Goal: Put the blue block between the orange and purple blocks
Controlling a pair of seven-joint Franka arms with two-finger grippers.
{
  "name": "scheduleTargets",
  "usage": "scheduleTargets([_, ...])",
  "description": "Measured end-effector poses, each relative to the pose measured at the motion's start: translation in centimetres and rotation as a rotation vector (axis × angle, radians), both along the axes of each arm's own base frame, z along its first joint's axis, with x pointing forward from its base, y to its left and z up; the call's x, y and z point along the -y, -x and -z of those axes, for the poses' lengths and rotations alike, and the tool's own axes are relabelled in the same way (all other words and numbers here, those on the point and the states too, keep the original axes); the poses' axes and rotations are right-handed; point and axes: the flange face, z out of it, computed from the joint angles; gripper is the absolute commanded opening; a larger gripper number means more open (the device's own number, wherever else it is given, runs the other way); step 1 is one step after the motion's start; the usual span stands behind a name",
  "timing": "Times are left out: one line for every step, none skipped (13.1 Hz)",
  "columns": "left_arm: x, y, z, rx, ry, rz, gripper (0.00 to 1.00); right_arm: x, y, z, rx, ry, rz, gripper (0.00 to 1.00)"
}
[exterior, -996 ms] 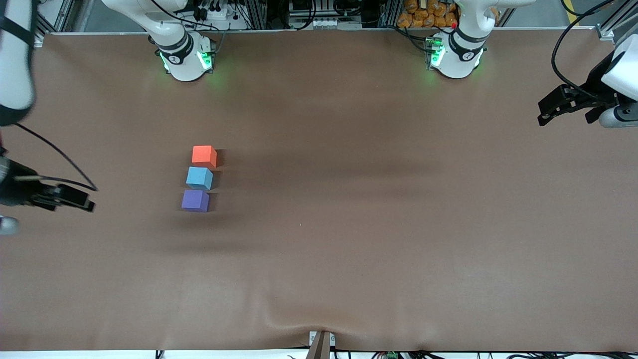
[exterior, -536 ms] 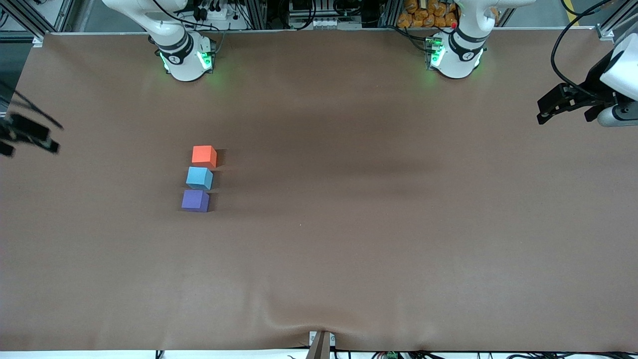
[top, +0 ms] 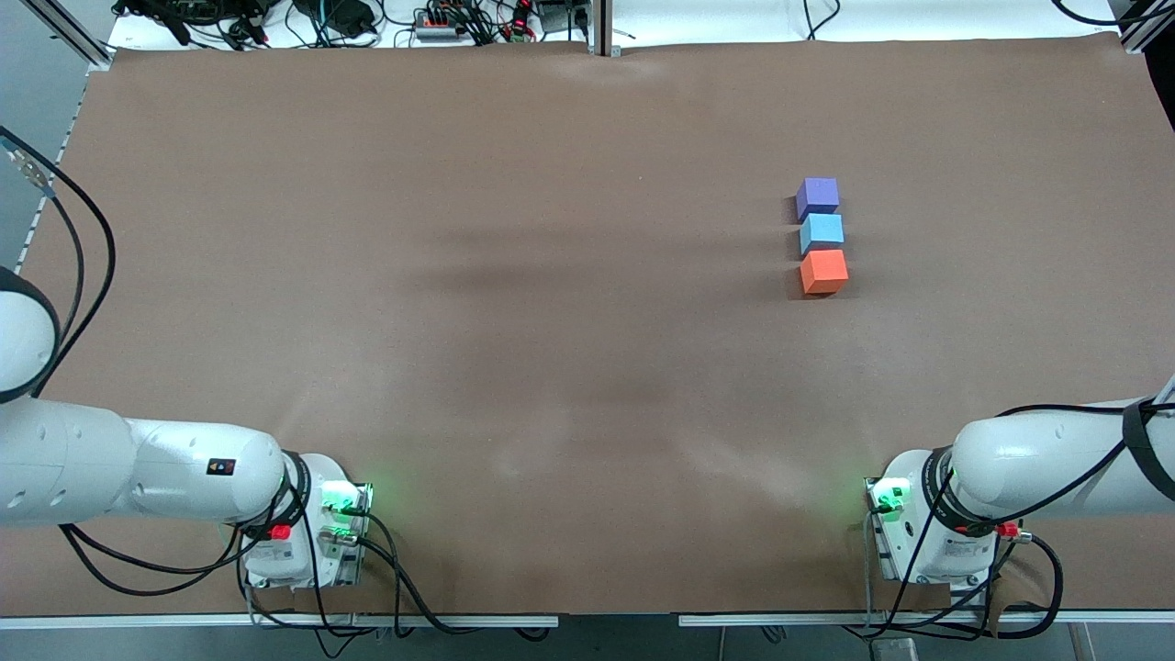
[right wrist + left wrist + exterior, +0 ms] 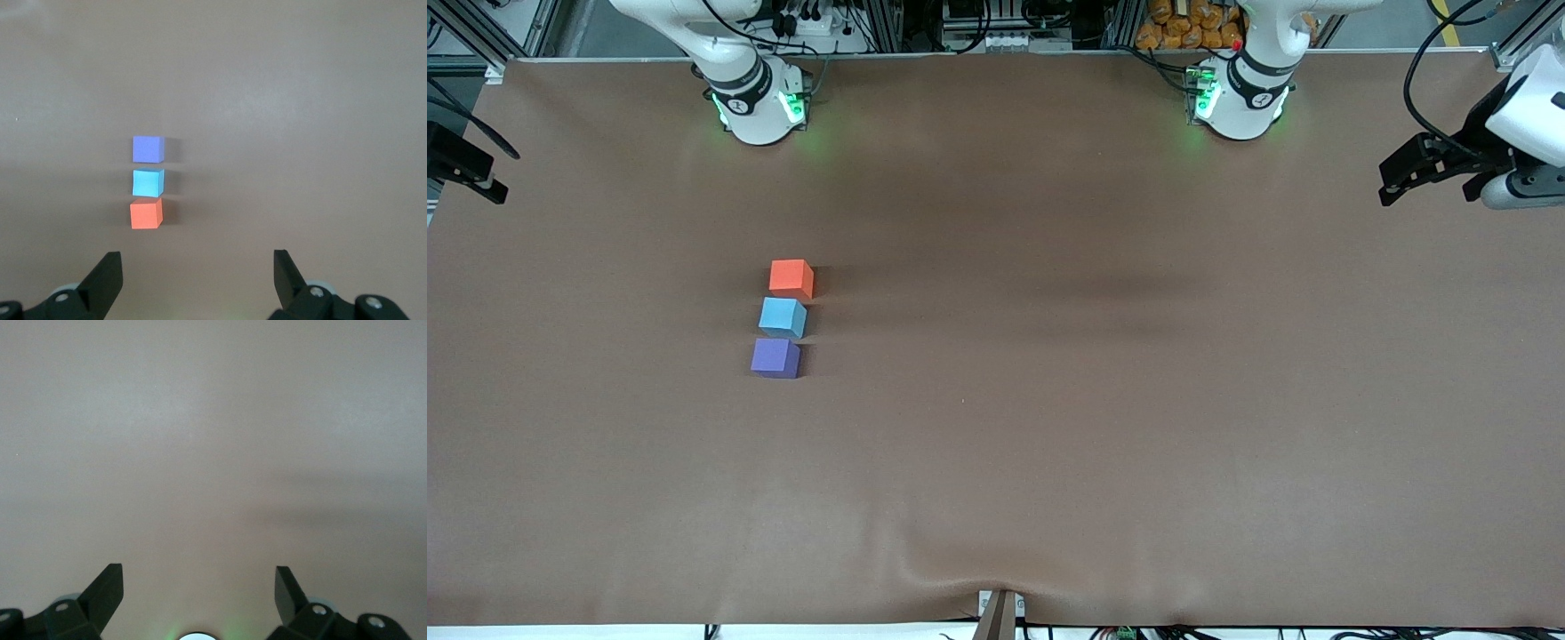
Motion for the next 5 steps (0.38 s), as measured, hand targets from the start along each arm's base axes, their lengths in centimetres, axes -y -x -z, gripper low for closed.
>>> scheduleTargets([0.0, 0.1, -0.1, 0.003, 0.000, 0.000, 1.00, -0.3, -0.1, -0.1, 0.007, 0.023, -0.010, 1.00])
scheduleTargets([0.0, 0.1, -0.2, 0.005, 0.000, 0.000, 1.00, -0.7, -0.2, -0.1, 0.007, 0.053, -0.022, 1.00])
scheduleTargets([0.0, 0.0, -0.3, 0.010, 0.001, 0.000, 1.00, -1.2, -0.2, -0.1, 0.006, 0.072, -0.032, 1.00])
scheduleTargets([0.0, 0.0, -0.5, 0.015, 0.002, -0.001, 1.00, -1.4, -0.2, -0.1, 0.006, 0.076, -0.036, 1.00])
scheduleTargets([-0.1, 0.0, -0.8, 0.021, 0.002, -0.002, 1.00, -1.3, -0.2, -0.1, 0.006, 0.076, -0.034, 1.00])
